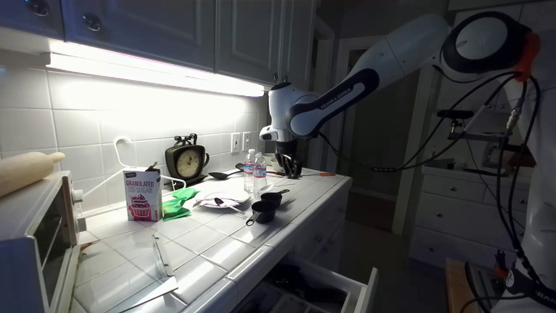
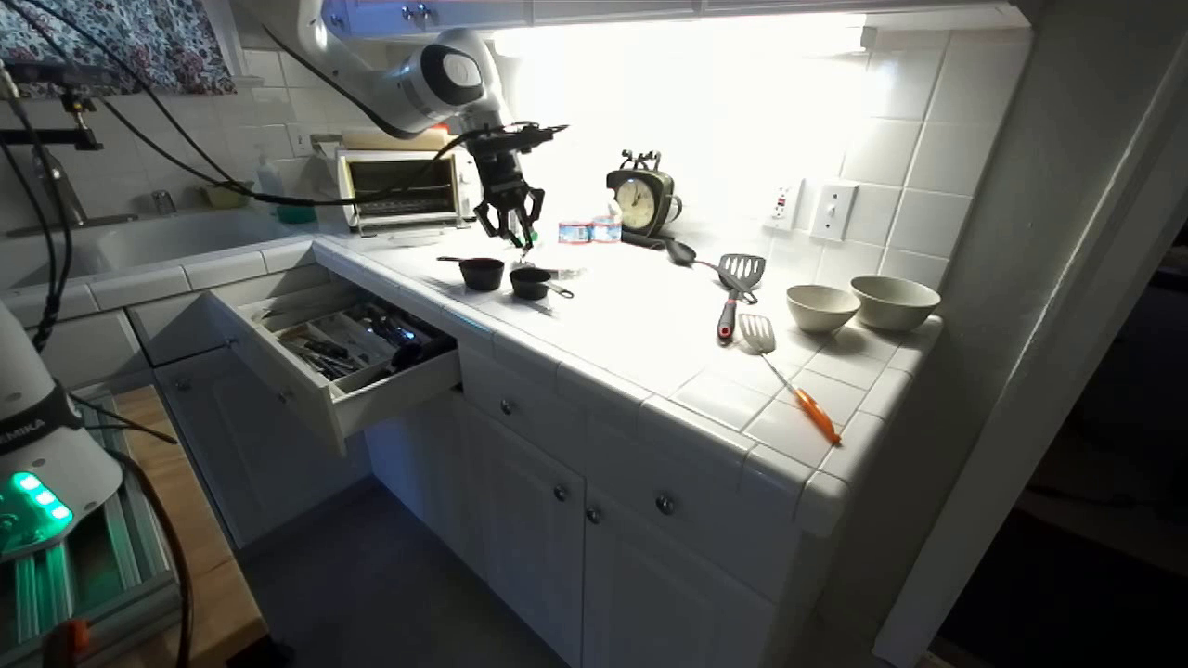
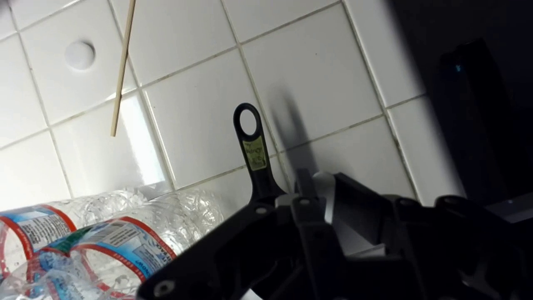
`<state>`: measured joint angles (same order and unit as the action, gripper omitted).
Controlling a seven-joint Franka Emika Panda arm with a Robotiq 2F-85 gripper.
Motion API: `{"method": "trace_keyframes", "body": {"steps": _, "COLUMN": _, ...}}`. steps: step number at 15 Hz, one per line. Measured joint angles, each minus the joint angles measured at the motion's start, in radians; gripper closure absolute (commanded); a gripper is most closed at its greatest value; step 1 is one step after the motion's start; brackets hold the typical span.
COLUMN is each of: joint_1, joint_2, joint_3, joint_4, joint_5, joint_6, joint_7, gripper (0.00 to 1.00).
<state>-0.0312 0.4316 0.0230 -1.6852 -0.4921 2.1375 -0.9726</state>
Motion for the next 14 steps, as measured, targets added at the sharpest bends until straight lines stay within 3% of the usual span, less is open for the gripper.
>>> {"method": "trace_keyframes", "body": {"steps": 9, "joint_1": -0.005, "joint_2": -0.001, "joint_3": -0.045, "joint_4": 0.000, "joint_5": -0.012, "joint_6": 0.004, "joint_7": -0.021, "gripper": 0.96}}
{"method": "trace_keyframes", "body": {"steps": 14, "joint_1": -0.003, "joint_2": -0.001, "joint_3": -0.061, "joint_4": 0.000, "joint_5": -0.077, "joint_6": 0.004, "joint_7": -0.021, "gripper": 0.96}}
